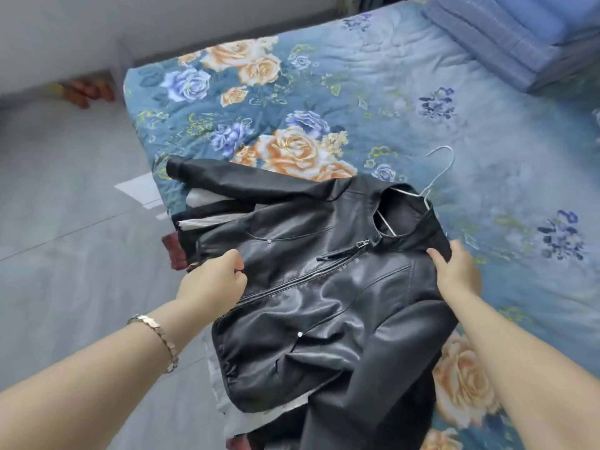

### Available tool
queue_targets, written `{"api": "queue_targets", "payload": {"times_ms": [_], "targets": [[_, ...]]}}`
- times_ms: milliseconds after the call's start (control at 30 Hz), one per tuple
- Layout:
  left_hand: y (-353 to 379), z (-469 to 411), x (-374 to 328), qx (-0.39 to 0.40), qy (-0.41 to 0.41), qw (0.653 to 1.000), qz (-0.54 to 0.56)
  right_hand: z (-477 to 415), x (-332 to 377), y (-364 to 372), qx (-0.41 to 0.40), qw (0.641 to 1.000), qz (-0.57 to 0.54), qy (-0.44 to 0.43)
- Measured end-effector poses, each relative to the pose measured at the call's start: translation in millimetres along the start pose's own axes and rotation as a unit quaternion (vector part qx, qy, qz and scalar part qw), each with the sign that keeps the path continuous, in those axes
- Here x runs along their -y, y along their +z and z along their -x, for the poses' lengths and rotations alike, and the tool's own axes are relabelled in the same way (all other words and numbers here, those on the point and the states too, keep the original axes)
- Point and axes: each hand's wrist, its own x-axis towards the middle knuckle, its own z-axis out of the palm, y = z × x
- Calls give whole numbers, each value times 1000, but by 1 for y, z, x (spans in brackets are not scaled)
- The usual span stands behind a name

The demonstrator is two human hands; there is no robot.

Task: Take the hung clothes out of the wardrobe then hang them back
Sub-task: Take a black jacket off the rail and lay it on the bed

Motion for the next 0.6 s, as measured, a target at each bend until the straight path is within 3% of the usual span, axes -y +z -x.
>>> {"api": "queue_targets", "payload": {"times_ms": [100,167,300,433,600], "targets": [[14,-19,-5,9,-15,1000,18,-19,-8,10,12,992,71,103],[22,-26,-6,13,-34,998,41,-20,-10,21,49,985,135,101],[33,-25,0,35,-54,995,81,7,10,43,186,962,195,-31],[22,-14,16,40,-67,992,97,50,60,55,338,900,228,-152],[-24,23,51,42,-72,996,41,127,165,47,368,843,261,-292]]}}
